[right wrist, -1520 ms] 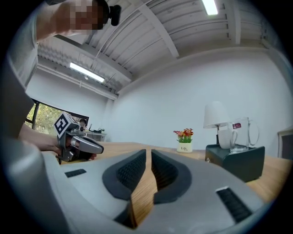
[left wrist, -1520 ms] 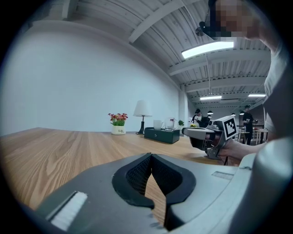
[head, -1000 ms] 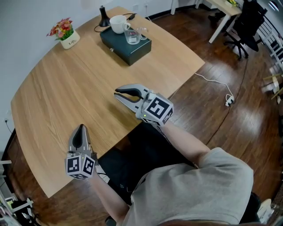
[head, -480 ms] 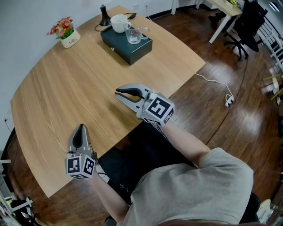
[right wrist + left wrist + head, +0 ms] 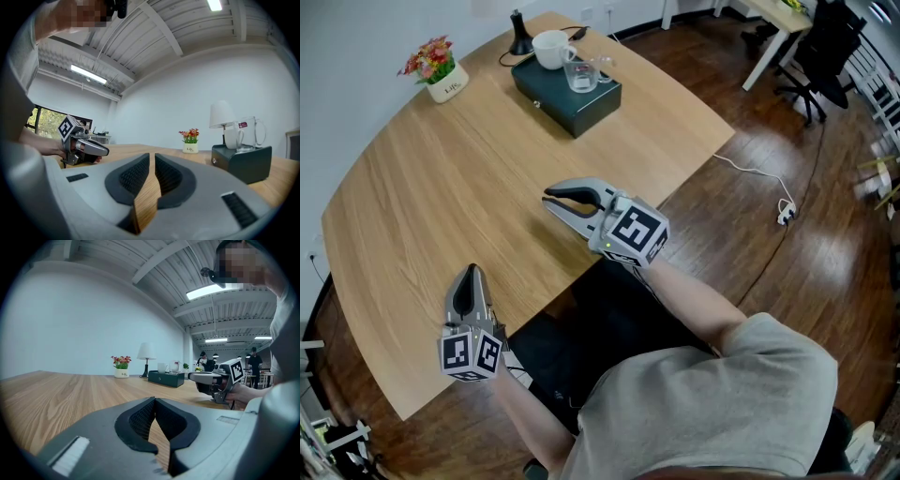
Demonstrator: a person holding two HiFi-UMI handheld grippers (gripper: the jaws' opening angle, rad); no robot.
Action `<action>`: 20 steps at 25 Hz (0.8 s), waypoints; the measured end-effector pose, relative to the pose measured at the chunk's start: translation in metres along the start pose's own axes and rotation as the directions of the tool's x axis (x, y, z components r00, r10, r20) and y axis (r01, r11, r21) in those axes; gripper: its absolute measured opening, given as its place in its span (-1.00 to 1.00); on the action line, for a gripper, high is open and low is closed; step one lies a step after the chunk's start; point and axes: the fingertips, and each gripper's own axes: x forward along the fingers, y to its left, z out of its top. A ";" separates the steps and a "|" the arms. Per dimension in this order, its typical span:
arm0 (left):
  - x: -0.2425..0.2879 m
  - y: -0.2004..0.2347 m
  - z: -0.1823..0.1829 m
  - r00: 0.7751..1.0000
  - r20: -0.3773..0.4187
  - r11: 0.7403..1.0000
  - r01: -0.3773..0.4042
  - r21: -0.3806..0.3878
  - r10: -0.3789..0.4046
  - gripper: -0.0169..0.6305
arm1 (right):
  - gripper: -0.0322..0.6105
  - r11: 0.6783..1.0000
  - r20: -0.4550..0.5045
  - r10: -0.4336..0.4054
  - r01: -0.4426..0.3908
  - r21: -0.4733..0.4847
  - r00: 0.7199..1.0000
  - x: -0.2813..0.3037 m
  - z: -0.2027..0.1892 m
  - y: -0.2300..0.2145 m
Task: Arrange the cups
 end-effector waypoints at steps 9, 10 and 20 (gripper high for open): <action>-0.001 0.000 -0.001 1.000 -0.002 1.000 -0.001 0.000 0.001 -0.91 | -0.79 1.000 0.004 0.000 0.000 0.002 1.000 0.000 0.002 0.001; -0.001 0.000 0.000 1.000 -0.002 1.000 -0.002 0.000 0.002 -0.91 | -0.79 1.000 0.004 0.000 0.000 0.001 1.000 0.000 0.002 0.001; 0.001 0.002 -0.001 1.000 -0.004 1.000 -0.009 -0.001 0.009 -0.91 | -0.79 1.000 -0.002 0.012 -0.012 0.000 1.000 0.000 -0.001 0.002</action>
